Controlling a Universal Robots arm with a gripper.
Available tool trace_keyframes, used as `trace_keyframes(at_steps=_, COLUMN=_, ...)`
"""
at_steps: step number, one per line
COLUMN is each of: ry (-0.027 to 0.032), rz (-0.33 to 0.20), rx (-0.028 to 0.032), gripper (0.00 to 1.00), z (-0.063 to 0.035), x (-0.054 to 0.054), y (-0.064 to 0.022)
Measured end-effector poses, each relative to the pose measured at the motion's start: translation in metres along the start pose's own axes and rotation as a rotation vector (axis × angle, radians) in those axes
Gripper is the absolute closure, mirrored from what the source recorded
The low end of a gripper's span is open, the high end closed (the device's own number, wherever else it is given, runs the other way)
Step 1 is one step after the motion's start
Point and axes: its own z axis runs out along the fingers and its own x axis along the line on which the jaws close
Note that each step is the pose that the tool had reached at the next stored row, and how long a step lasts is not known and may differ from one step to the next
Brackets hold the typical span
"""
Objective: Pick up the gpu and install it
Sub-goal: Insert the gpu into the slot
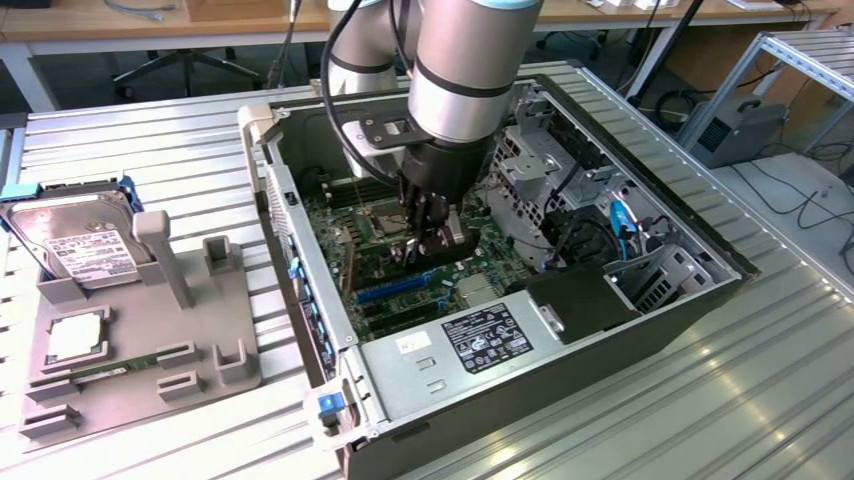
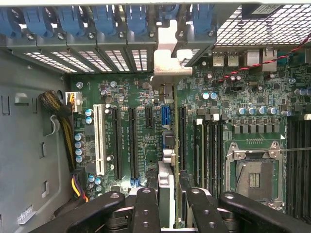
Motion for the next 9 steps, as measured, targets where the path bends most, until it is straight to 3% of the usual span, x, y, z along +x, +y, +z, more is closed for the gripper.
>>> trace_keyframes(at_steps=9, ry=0.0001, rz=0.000, rx=0.0000, gripper=0.73, z=0.0014, x=0.0001, y=0.0001)
